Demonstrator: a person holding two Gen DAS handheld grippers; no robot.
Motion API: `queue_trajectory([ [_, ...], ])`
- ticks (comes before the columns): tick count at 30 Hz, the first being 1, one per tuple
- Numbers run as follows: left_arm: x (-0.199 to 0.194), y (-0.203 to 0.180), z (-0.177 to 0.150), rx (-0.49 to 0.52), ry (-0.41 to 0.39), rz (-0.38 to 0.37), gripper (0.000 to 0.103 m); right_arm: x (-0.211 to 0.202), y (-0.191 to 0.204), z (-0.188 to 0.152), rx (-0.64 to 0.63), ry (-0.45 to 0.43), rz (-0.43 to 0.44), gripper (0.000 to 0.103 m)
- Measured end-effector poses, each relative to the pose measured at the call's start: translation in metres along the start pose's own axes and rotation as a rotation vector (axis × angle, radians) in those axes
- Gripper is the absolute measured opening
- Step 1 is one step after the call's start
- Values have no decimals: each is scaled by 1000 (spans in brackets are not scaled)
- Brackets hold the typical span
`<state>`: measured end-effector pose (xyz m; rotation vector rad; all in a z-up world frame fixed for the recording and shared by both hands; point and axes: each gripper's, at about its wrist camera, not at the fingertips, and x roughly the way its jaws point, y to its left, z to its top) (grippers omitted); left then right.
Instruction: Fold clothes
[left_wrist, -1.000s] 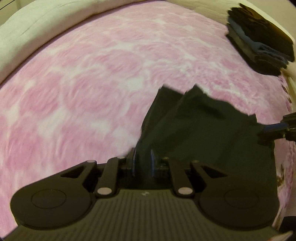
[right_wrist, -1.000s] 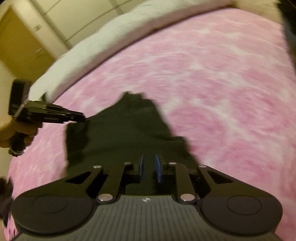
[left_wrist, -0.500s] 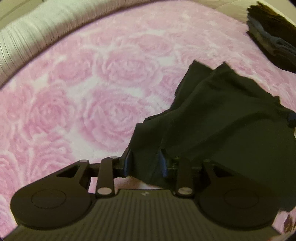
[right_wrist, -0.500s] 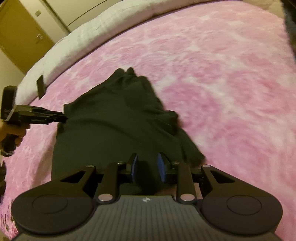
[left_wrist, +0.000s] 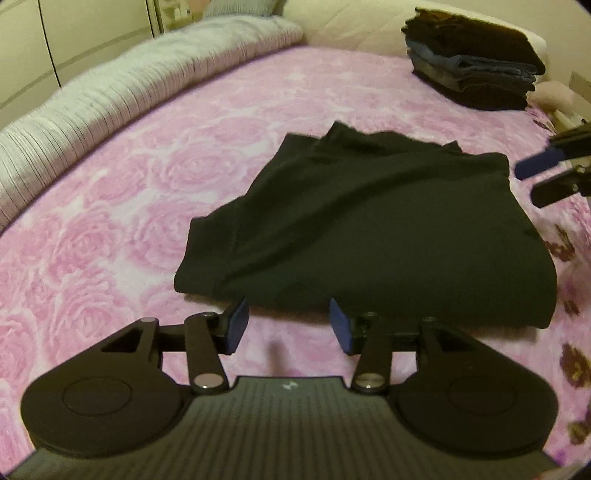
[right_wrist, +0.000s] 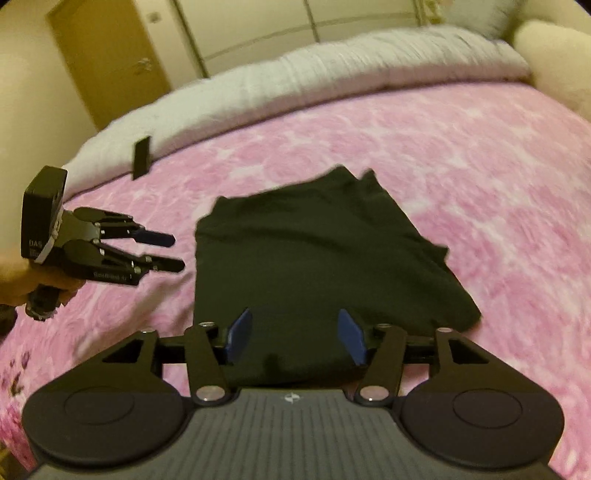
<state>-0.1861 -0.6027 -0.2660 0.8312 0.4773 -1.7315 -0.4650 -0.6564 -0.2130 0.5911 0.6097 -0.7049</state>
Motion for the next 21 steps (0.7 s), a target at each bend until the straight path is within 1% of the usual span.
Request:
queue_trajectory([
  [1,2,-2,-3,-1,-18,10,47,3,-1,-2,-17,-23,13,67],
  [3,7,-6,-9,-6,-51,36,47,10,-9,-8,-32,-65,43,68],
  [5,11,-9,-14,-15,-72,44,47,18,-18,-15,-40,-95,67,68],
  [7,14,-15,-18,19,-94,58,48,26,-23,-21,-53,-112,72,68],
  [10,19,-23,-23,92,-111,72,50,34,-26,-34,-99,-140,60,68],
  [12,20,-28,-28,153,-121,83,51,36,-24,-43,-143,-149,21,68],
  [14,19,-30,-32,179,-133,96,52,36,-20,-51,-198,-153,-22,68],
  [16,13,-33,-36,184,-152,109,53,25,-13,-59,-209,-180,-65,68],
  [18,5,-39,-41,187,-165,120,54,11,1,-67,-227,-212,-78,69],
  [20,-5,-48,-47,201,-176,133,60,-2,22,-75,-266,-229,-76,68],
  [21,-12,-55,-51,227,-181,150,64,-9,38,-81,-295,-230,-65,68],
])
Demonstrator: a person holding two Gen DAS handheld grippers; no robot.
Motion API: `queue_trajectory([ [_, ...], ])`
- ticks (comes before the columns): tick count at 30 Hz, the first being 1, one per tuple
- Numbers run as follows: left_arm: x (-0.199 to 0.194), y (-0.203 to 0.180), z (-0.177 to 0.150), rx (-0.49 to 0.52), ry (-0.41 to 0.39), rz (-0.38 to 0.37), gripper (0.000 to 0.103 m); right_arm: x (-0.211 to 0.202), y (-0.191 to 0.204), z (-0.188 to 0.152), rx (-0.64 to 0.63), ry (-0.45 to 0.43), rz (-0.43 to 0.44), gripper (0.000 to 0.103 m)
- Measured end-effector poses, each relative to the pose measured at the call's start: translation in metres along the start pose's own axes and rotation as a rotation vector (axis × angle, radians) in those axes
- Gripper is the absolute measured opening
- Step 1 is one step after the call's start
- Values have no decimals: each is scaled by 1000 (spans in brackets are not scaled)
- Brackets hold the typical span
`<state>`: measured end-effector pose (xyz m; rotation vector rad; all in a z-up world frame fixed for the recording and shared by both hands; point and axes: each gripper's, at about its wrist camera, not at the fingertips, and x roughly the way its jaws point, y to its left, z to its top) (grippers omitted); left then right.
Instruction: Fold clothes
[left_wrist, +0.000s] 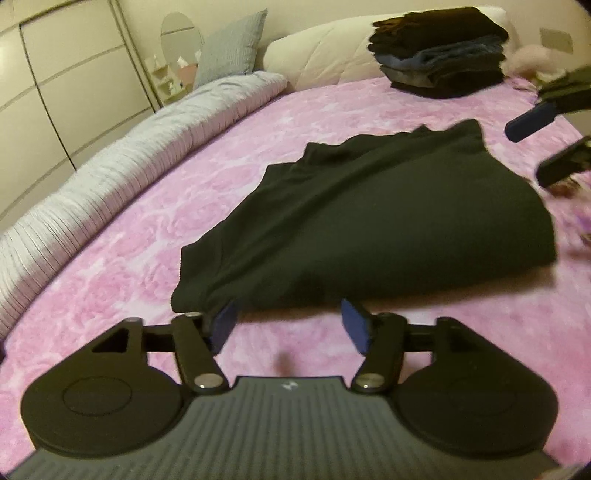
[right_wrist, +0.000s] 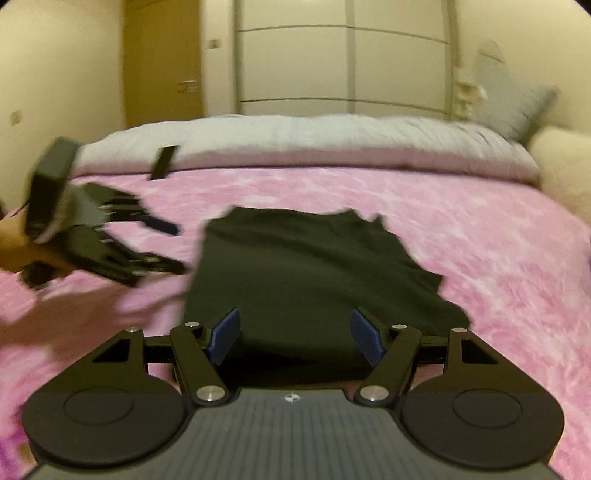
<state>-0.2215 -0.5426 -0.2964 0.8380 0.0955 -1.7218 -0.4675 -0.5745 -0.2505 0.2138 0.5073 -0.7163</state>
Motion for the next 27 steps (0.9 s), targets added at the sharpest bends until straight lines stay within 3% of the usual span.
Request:
queue_trajectory([
  [2,-13,-10,-3,39,-2,17,64,-9,23,1,-6,13,24,68],
  [6,-40,-28,-7,91,-1,26,65,-8,38,-12,219,47,105,68],
  [8,-52,-36,-7,132,7,35,65,-3,40,-18,311,44,92,68],
  [16,-93,-71,2,342,30,82,67,-21,48,-19,385,12,86,68],
  [22,-82,-99,8,490,44,118,67,-44,36,-25,400,16,100,68],
  [27,-37,-100,-2,699,29,136,67,-35,34,-23,343,41,79,68],
])
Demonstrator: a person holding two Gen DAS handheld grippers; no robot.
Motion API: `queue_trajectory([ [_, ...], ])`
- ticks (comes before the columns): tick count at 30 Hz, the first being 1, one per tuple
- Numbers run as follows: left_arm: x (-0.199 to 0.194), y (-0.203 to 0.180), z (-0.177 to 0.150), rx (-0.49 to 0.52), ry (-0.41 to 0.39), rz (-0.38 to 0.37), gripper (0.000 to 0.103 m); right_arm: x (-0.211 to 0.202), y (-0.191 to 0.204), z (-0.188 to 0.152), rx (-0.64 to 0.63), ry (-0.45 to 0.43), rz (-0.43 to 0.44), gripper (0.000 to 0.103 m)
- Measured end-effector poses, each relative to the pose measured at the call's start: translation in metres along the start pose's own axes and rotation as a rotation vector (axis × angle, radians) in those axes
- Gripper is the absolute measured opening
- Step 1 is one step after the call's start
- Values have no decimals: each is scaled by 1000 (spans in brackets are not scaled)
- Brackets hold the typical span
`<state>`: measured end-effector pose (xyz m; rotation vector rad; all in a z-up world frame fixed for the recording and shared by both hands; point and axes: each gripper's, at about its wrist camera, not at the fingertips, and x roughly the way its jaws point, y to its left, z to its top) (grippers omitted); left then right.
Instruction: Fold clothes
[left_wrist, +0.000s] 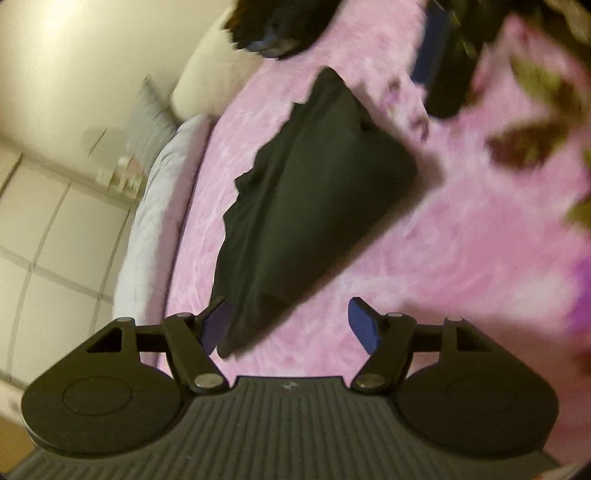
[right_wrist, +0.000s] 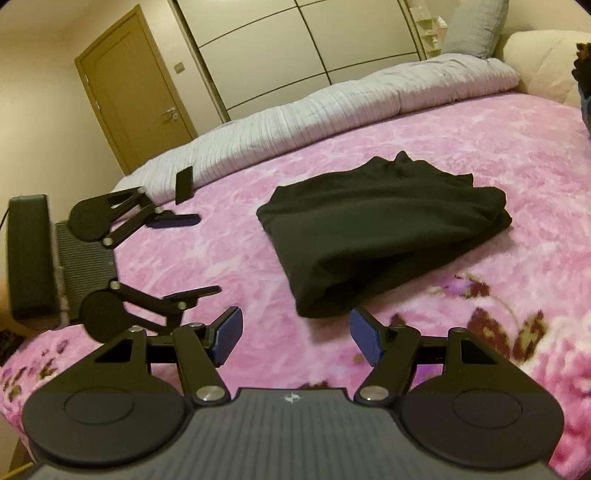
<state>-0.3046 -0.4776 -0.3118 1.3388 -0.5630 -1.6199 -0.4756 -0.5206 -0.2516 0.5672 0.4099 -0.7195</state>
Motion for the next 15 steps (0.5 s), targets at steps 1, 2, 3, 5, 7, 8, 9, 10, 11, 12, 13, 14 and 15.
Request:
queue_trajectory([
  [1,13,-1,-3,50,-9,7,67,4,1,1,-23,2,-22,68],
  [2,24,0,-7,74,-16,12,67,9,8,2,-94,6,-70,68],
  [3,39,2,-12,97,-29,11,67,14,15,3,-167,11,-119,68],
  [5,61,6,-23,136,-54,-2,67,25,36,-2,-381,6,-202,72],
  [7,84,12,-32,147,-85,-28,66,40,56,-7,-585,17,-268,74],
  [8,93,16,-36,135,-104,-38,66,51,64,-10,-673,38,-288,74],
  [9,102,21,-40,123,-123,-48,67,62,71,-14,-750,60,-303,74],
  [10,112,26,-40,119,-125,-35,68,74,77,-18,-827,81,-317,74],
  [11,117,30,-41,125,-126,-31,68,84,82,-22,-894,100,-349,74],
  [12,125,34,-42,137,-126,-31,68,95,86,-25,-961,118,-382,74],
  [13,129,35,-42,147,-128,-29,68,106,90,-29,-1028,137,-416,74],
  [14,134,36,-42,157,-130,-28,67,115,92,-33,-1081,155,-454,74],
  [15,139,37,-42,167,-132,-27,66,123,92,-36,-1131,175,-486,73],
])
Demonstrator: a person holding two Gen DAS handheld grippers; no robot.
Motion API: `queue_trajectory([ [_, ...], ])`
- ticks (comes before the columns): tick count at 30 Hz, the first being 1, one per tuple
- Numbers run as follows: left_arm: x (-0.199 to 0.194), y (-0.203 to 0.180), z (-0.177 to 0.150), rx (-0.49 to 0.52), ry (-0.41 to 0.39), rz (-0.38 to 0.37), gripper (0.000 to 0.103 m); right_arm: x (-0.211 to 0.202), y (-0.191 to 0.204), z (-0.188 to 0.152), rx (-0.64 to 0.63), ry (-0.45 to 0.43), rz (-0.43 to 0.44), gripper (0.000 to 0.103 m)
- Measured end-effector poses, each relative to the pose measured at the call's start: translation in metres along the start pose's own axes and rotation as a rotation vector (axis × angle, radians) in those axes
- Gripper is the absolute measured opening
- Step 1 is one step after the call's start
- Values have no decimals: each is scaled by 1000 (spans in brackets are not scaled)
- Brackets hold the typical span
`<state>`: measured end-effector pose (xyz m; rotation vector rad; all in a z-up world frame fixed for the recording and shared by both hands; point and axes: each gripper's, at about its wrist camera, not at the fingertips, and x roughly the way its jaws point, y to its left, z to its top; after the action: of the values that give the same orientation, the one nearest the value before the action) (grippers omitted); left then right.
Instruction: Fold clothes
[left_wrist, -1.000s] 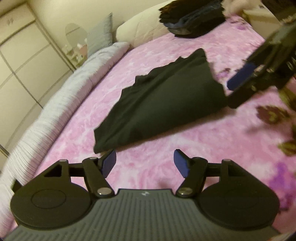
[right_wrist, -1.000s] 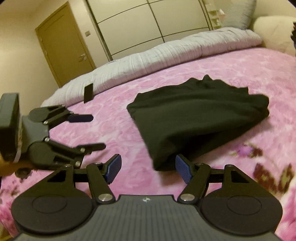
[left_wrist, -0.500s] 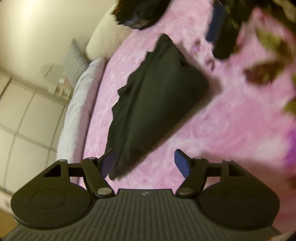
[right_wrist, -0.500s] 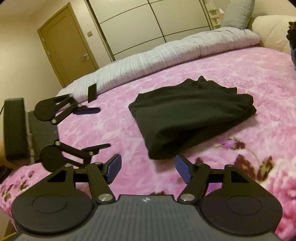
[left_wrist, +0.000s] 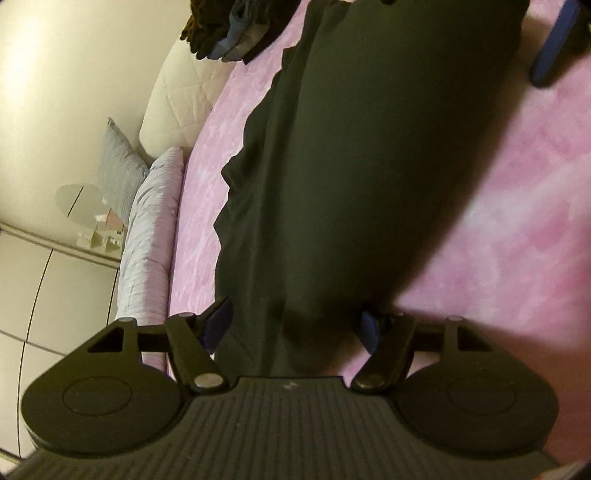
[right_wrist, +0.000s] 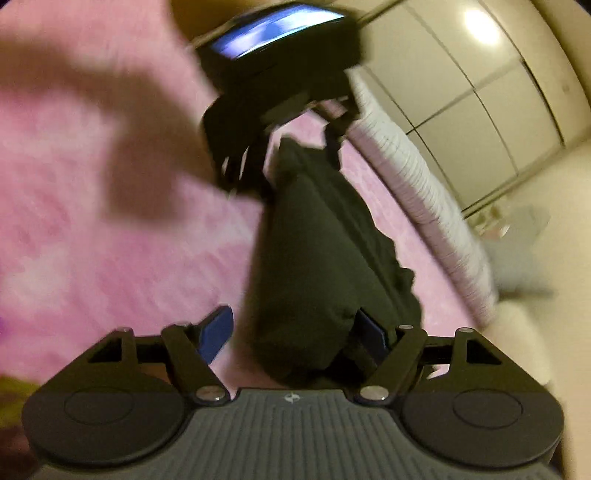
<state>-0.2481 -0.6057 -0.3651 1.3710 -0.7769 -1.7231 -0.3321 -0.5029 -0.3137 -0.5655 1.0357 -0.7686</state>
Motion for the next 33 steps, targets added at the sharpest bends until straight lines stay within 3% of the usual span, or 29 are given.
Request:
queue_trajectory([
  [2,5,-2,2,23,26,-19,52,4,1,1,-32,-3,-19,67],
  [3,8,-4,3,35,39,-29,29,7,1,0,-52,-4,-32,64],
  [4,10,-5,5,47,53,-38,14,11,1,-1,-73,-5,-45,48],
  [6,10,-10,7,68,72,-40,10,15,-6,-5,-56,-12,-4,36],
  [8,-4,-4,10,18,80,-47,9,12,-15,-9,-31,-32,26,25],
  [10,-24,3,14,-29,80,-51,9,-1,-28,-14,-7,-62,51,23],
  [13,-74,-3,32,-56,101,-129,8,-35,-49,-29,16,-109,111,22],
  [16,-131,-21,55,-111,119,-235,8,-81,-55,-56,-34,-167,252,23],
  [19,-182,-50,82,-177,114,-308,8,-119,-44,-85,-71,-149,289,23],
  [22,-217,-79,104,-191,105,-310,9,-145,-31,-114,-69,-130,284,25],
  [24,-230,-89,112,-234,121,-317,12,-153,-27,-129,-11,-94,281,27],
  [25,-236,-90,112,-267,128,-319,19,-158,-27,-136,29,-84,289,31],
  [27,-248,-84,110,-354,141,-334,21,-168,-31,-145,118,-61,289,33],
  [30,-268,-66,101,-517,144,-339,27,-180,-44,-169,285,-31,268,44],
  [33,-283,-36,94,-687,113,-311,30,-185,-65,-198,567,-36,278,47],
])
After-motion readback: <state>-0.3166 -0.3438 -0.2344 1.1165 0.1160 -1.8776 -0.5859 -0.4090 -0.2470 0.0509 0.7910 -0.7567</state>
